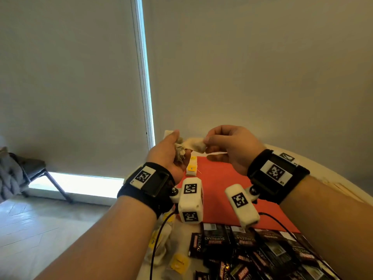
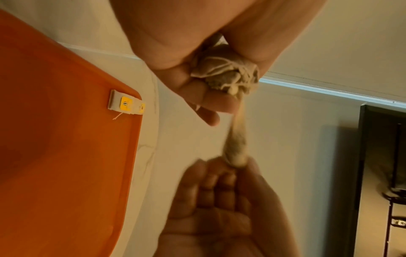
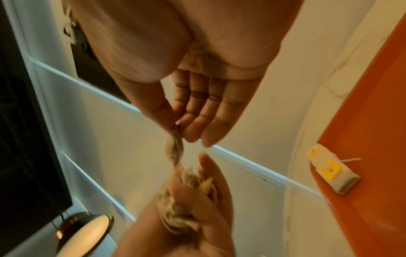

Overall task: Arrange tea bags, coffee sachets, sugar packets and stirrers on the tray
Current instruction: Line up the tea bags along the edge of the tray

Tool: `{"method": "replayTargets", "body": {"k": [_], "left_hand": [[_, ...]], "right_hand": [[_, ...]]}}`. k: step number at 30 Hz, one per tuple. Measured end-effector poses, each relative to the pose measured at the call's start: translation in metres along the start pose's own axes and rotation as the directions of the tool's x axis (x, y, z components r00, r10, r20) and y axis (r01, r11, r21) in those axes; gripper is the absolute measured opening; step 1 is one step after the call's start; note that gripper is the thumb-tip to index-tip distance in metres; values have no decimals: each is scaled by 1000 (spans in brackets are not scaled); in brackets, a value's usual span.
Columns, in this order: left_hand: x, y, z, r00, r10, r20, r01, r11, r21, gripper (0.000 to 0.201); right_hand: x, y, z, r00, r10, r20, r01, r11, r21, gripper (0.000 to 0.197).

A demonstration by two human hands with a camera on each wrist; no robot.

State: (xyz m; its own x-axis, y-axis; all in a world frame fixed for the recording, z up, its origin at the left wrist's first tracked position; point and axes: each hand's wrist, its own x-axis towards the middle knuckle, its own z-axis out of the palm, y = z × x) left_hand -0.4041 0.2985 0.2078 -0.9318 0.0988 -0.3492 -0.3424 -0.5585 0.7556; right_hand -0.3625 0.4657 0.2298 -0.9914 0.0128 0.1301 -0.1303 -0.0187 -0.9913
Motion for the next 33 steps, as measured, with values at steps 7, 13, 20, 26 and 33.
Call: {"method": "replayTargets", "body": {"k": [7,13,20,26,33], "left_hand": [[-5,-2,-4,999,12,-36,-11,1000,21,32],[-11,-7,2,996,42,83,-55,984,168,42],[-8,-6,-5,990,81,117,-104,973,205,28],[-3,-1,-8,954,191,232,-260,912,318,40],[0,9,-10,925,197,326,-324,858,398,36]], "right_hand": [[2,1,-9,963,-143,-227,166,982,86,10],[5,14,-1,915,-401,-34,342,819,-461,11],[4,16,0,898,-424,120,436,813,-386,16],[14,12,-4,987,-153,-38,147,980,-137,15],[16,9,-4,992,73,100,-78,996,42,11]]}}
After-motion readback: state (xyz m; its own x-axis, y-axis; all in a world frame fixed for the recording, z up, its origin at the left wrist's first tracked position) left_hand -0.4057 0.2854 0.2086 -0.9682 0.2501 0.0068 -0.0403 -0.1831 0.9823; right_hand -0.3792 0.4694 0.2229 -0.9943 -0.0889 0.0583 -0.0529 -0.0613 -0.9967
